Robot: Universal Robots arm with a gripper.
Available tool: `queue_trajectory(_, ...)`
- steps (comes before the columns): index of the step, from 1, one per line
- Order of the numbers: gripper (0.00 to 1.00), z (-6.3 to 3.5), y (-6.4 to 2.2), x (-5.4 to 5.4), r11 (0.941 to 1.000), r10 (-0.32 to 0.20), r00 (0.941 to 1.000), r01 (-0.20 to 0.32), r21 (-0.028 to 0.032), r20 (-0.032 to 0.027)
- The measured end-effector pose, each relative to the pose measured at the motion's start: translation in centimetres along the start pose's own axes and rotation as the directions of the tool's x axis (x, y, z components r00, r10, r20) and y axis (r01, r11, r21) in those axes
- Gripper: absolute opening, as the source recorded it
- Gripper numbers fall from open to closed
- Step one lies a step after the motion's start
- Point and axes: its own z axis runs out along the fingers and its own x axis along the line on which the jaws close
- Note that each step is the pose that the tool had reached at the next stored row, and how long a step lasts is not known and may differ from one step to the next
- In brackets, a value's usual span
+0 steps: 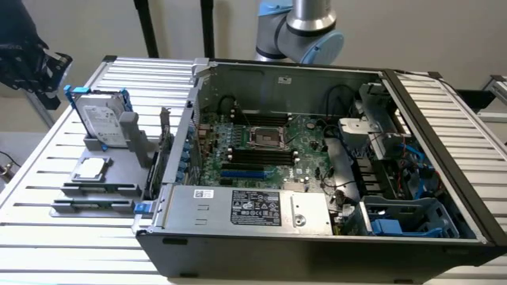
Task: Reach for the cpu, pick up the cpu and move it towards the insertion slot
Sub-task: 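Pick up the cpu and move it towards the insertion slot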
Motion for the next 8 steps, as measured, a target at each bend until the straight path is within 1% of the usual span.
queue_trajectory(3, 0.11, 0.46, 0.22, 0.0, 1.0, 0.0, 1.0, 0.0, 0.0001, 0.0001)
queue_trajectory(8, 0.11, 0.6, 0.58, 0.02, 1.0, 0.0, 1.0, 0.0, 0.0013, 0.0002)
